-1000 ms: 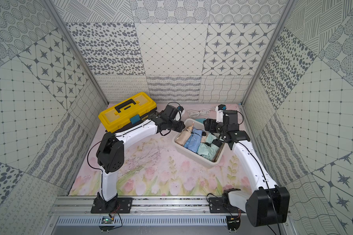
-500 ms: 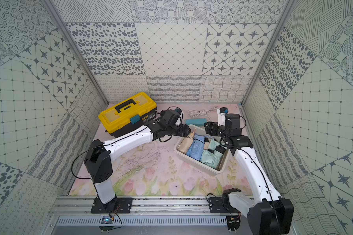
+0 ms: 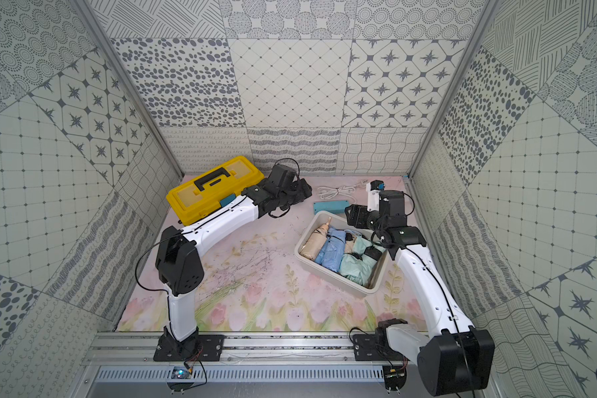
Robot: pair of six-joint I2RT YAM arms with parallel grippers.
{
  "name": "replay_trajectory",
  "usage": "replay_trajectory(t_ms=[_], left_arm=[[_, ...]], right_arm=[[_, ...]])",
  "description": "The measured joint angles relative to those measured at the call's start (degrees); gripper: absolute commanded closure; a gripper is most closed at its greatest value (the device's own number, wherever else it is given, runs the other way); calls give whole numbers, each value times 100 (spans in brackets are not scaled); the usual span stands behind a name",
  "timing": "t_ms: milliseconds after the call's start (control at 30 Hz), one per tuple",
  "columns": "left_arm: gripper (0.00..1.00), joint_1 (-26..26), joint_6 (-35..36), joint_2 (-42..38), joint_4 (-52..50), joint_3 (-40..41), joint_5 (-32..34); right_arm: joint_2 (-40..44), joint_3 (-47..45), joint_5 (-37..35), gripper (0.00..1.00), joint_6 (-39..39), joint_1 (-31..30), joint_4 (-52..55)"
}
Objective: Put the umbrella into the storage box
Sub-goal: Pick up the umbrella from the center of the board.
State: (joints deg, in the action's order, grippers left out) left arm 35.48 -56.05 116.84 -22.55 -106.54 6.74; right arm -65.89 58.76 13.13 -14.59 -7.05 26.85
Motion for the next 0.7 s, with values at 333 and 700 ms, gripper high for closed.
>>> replay_trajectory(t_ms=[333,700], left_arm=[[13,-354,-1665,1596,-214,-1250,-11],[15,-691,-2887,2640,-256,-2214,-59]], right_arm=[[-426,232,-68,22,22,2,-2],[-778,317,-72,22,22,4,-92]])
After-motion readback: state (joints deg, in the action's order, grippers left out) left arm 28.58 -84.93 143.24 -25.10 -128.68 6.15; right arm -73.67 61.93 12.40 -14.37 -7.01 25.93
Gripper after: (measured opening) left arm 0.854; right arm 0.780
